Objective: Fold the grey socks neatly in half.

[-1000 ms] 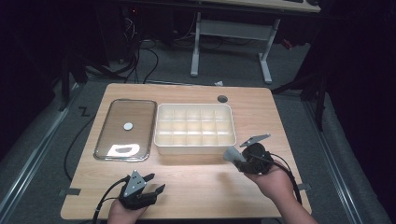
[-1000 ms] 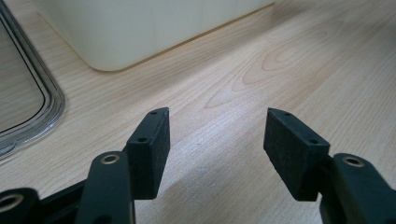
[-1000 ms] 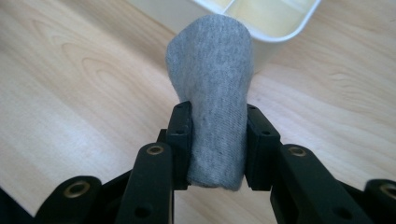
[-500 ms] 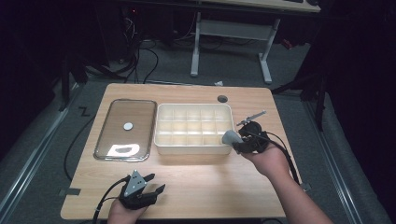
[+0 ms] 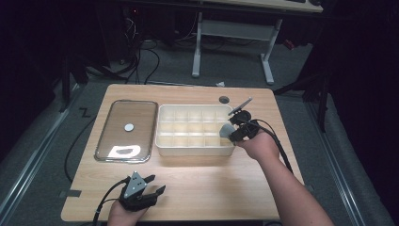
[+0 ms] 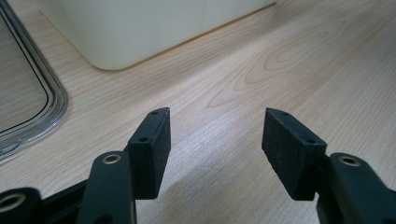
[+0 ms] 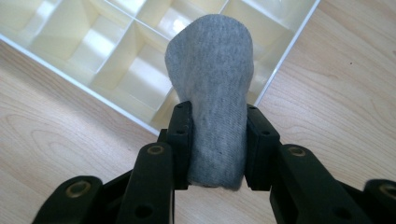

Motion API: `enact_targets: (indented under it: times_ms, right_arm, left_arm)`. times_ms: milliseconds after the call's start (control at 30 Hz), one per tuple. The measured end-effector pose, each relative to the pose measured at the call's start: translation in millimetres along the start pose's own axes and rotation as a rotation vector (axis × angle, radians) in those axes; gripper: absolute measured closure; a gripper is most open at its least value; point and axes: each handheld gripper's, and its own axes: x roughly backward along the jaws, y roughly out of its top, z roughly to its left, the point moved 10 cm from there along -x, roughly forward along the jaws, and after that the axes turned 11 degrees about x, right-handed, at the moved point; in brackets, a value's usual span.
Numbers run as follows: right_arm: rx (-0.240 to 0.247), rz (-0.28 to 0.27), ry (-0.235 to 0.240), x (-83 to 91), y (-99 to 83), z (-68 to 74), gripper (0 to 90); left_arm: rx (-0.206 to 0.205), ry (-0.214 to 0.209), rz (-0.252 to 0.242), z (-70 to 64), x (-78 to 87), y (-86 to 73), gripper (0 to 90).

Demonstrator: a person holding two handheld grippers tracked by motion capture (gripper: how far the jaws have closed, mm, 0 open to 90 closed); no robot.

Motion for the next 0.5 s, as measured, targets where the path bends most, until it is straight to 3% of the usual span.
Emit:
enact_targets:
  times_ms: [467,500]
  right_arm:
    - [-0.025,0.095,0.018,-26.1,-0.1,-2.4,69.7]
    - [-0.044,0.106,0.019,-25.5,-0.6,-1.0,69.8]
  left_arm:
    - [0.004,-0.004,-0.005,0.8,0.5,0.7,42.8]
    - [0.005,-0.002,-0.006,0.9,0.3,0.7,42.8]
